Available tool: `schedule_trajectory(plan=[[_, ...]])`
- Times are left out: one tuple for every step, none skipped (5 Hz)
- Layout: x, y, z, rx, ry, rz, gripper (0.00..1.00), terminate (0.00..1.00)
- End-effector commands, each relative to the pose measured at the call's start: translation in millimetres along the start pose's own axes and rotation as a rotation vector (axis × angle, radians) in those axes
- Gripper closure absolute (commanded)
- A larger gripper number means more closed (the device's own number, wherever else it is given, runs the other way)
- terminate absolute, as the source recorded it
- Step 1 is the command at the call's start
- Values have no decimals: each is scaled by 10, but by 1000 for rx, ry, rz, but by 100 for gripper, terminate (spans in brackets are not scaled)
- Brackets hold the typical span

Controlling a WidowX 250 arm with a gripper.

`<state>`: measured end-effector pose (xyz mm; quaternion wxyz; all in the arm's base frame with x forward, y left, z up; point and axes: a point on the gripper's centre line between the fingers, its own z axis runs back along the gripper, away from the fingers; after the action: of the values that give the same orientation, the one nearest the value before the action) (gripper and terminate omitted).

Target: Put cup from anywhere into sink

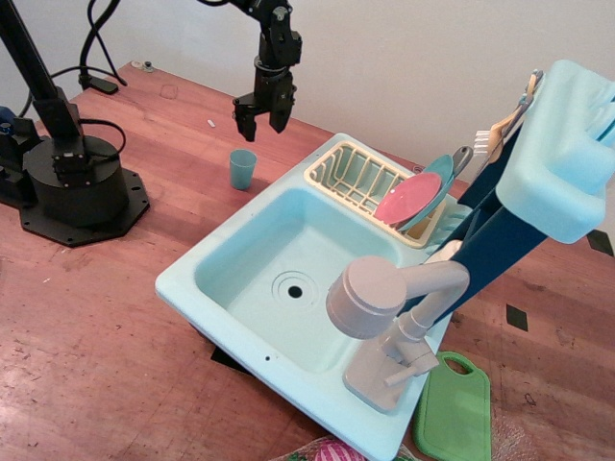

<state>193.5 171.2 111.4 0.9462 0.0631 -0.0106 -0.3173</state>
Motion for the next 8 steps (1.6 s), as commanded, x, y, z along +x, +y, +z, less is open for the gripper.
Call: schedule_trajectory(plan=[[0, 0, 0, 0, 0, 0, 0, 0], [69, 2, -180, 4, -14, 5, 0, 0], [146, -59, -398, -4, -10, 11, 0, 0], [144, -125, -592, -9, 1, 34, 0, 0], [92, -115, -727, -16, -11, 46, 0, 0], [53, -120, -758, -20, -31, 54, 0, 0], [31, -73, -655, 11, 10, 36, 100, 0], [7, -18, -558, 21, 20, 24, 100, 0]])
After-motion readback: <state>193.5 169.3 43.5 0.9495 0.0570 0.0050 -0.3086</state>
